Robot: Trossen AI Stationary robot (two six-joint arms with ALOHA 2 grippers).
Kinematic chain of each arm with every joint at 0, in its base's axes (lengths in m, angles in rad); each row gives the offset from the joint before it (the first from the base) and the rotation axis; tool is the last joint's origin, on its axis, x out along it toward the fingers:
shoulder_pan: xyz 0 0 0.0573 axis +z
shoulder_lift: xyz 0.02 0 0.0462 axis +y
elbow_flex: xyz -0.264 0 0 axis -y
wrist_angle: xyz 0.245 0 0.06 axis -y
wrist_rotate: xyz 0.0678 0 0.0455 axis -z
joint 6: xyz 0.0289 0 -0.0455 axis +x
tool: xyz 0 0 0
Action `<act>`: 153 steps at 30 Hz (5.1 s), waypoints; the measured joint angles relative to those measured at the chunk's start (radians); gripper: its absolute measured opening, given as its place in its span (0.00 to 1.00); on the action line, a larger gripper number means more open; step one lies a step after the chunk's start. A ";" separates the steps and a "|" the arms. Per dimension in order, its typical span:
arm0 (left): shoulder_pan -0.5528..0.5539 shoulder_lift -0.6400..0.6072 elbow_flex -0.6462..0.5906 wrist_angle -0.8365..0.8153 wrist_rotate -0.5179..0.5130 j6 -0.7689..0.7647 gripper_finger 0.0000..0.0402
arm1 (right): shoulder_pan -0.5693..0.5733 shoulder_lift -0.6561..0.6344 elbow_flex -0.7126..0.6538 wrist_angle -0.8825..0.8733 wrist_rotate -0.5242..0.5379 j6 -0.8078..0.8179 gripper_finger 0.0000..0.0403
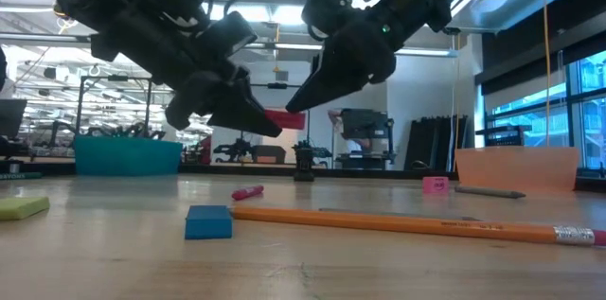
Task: Sort crayons/erasers/pens/pencils in bins
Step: Put the red eraser into the orange bin, then put the pink eraser into the orange bin, then put the yellow eraser into the orange bin
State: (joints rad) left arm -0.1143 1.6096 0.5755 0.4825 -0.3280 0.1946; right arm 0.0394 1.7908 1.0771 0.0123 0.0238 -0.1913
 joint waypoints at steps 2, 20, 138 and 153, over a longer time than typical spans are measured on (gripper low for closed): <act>-0.005 0.000 0.000 0.002 -0.013 0.001 0.02 | 0.000 0.000 0.000 0.000 0.000 0.006 0.41; -0.059 0.001 -0.001 0.096 -0.018 0.075 0.03 | 0.004 -0.001 -0.003 -0.002 -0.011 0.034 0.12; 0.024 0.001 0.000 -0.056 -0.174 -0.343 0.32 | -0.580 -0.526 -0.230 -1.002 0.618 0.533 0.20; 0.036 0.001 0.000 -0.056 -0.077 -0.344 0.32 | -0.468 -0.533 -0.306 -0.705 0.433 0.429 0.67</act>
State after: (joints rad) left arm -0.0782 1.6108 0.5751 0.4267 -0.4053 -0.1494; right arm -0.4284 1.2577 0.7708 -0.6931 0.4571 0.2377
